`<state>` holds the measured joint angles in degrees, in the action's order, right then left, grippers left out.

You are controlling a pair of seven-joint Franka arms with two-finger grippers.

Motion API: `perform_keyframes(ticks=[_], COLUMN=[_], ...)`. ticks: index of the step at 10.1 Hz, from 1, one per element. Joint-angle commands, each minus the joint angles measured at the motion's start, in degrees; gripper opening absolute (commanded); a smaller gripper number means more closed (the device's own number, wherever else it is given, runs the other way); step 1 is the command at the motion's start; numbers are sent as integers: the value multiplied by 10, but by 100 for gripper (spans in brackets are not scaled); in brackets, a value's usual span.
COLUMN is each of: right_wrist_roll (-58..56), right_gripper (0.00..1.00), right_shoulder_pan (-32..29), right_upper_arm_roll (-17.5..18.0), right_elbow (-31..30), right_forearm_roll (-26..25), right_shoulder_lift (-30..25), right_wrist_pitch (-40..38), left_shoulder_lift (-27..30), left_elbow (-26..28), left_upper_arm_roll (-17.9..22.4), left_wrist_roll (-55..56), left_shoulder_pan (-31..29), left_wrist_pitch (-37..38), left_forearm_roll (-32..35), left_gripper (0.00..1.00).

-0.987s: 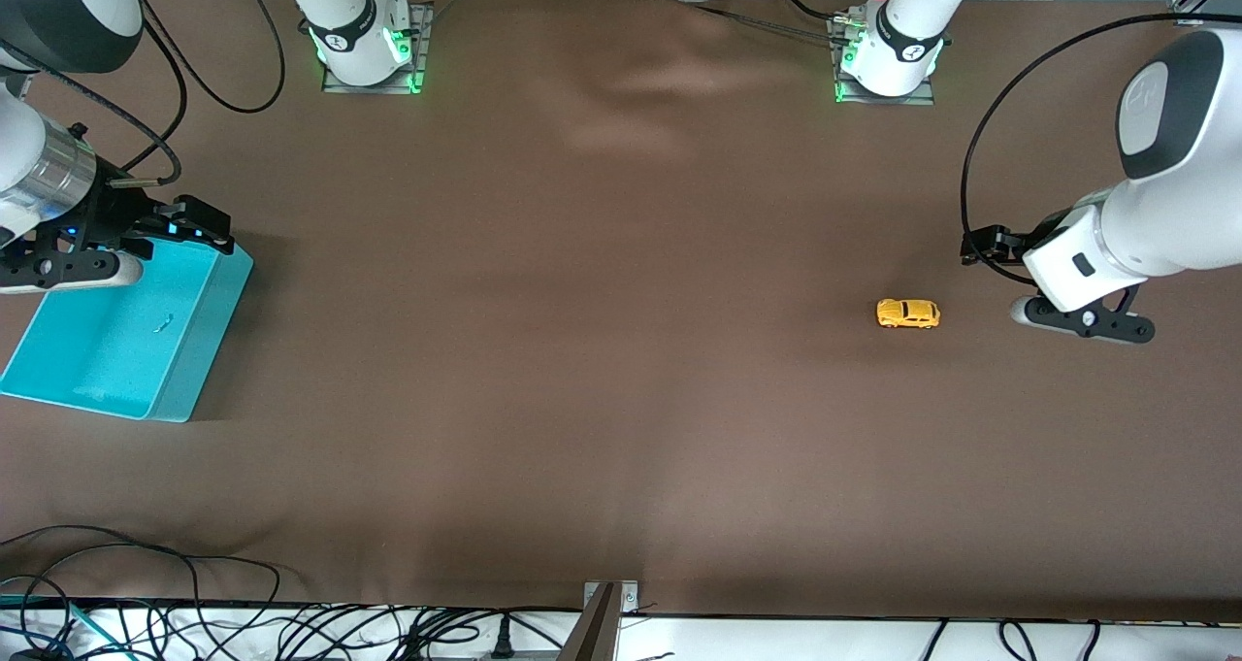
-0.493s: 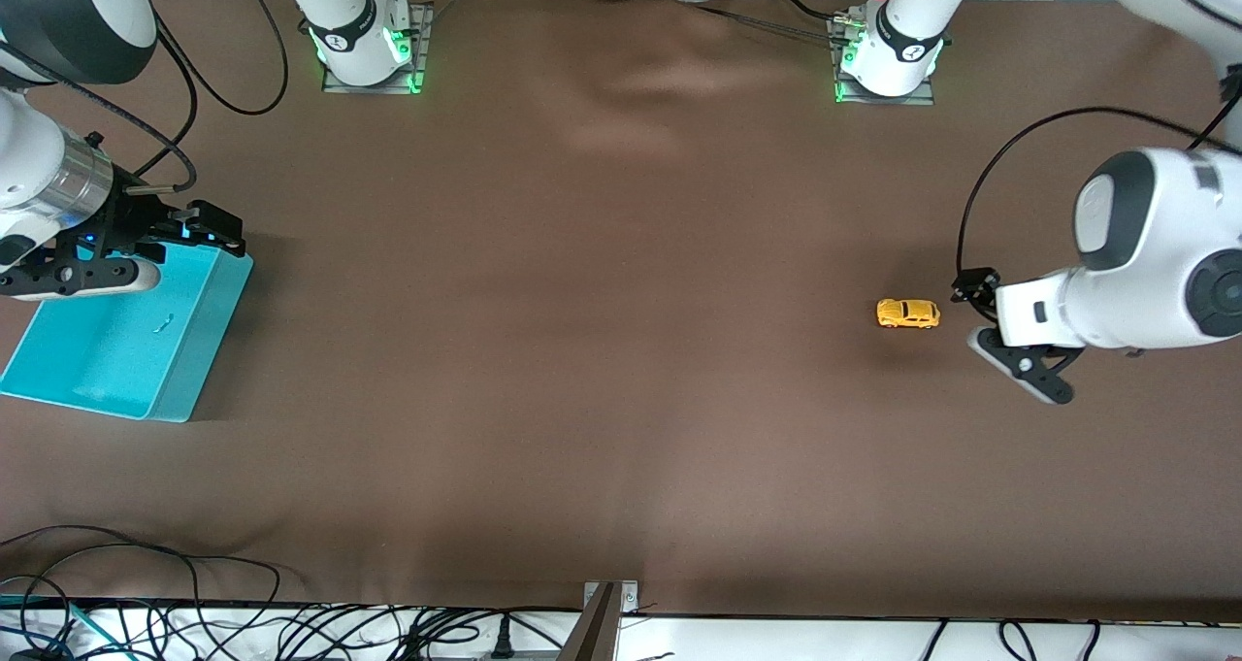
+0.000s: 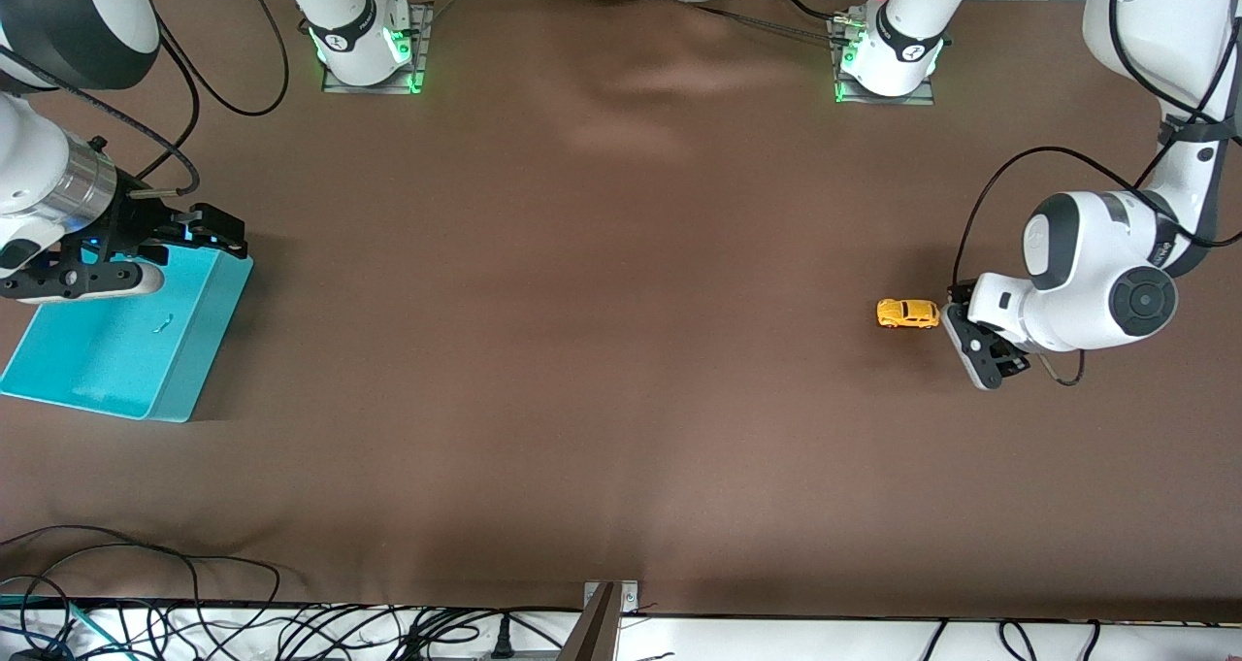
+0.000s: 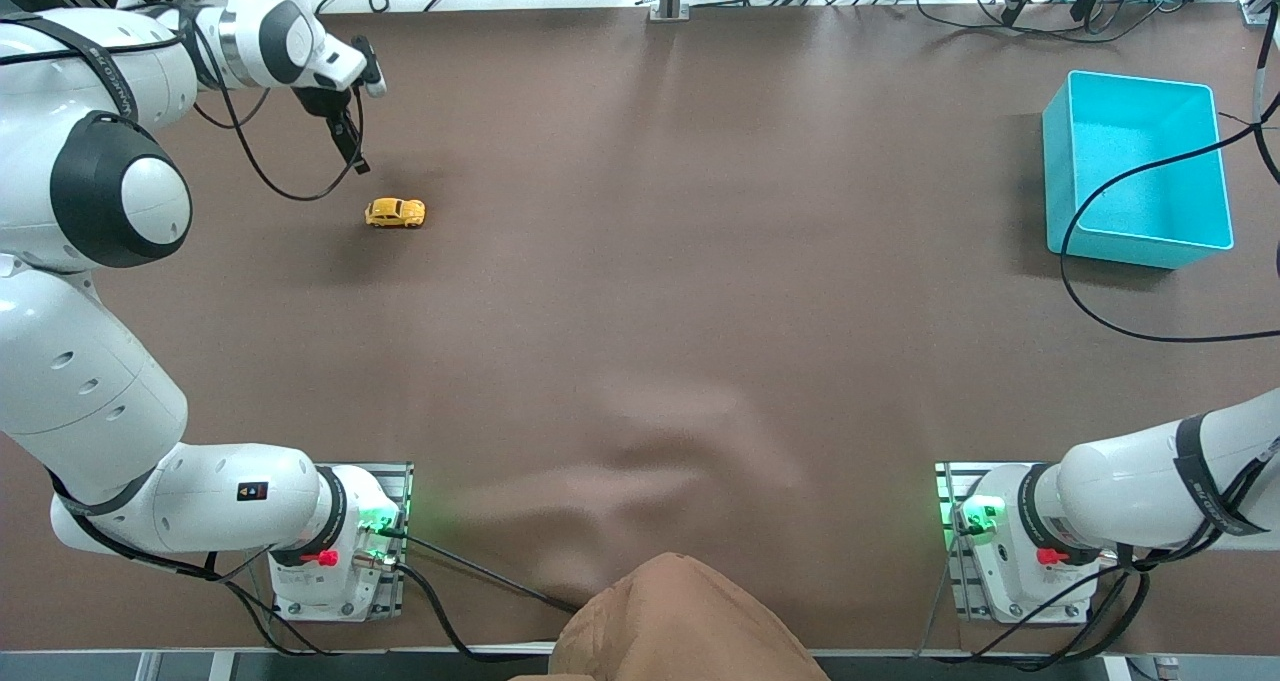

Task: Wind up and store yellow beetle car
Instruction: 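Lower the left gripper over the yellow toy car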

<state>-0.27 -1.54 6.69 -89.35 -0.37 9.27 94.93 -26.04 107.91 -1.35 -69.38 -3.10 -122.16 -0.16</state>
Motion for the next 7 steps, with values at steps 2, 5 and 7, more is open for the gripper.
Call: perform_keyframes(ticks=[2,5,7], right_wrist_roll=[5,5,5], right_gripper=[100,100,100], right_shoulder_pan=[0,0,0], right_upper_arm_roll=[0,0,0], right_elbow=[-1,-2,-3], right_forearm_roll=[4,4,4], right_shoulder_lift=[-1,-1,-1], right_wrist_pitch=[-4,-4,-4], left_shoulder_lift=[25,45,47], left_elbow=[88,178,191], left_upper_arm_roll=[-11,-27,-28], left_wrist_roll=[-100,-111,-114], left_shoulder_pan=[-6,-9,-13], left_wrist_pitch=[-99,-207,-208], left_forearm_roll=[-7,-7,-7], left_gripper=[100,100,100])
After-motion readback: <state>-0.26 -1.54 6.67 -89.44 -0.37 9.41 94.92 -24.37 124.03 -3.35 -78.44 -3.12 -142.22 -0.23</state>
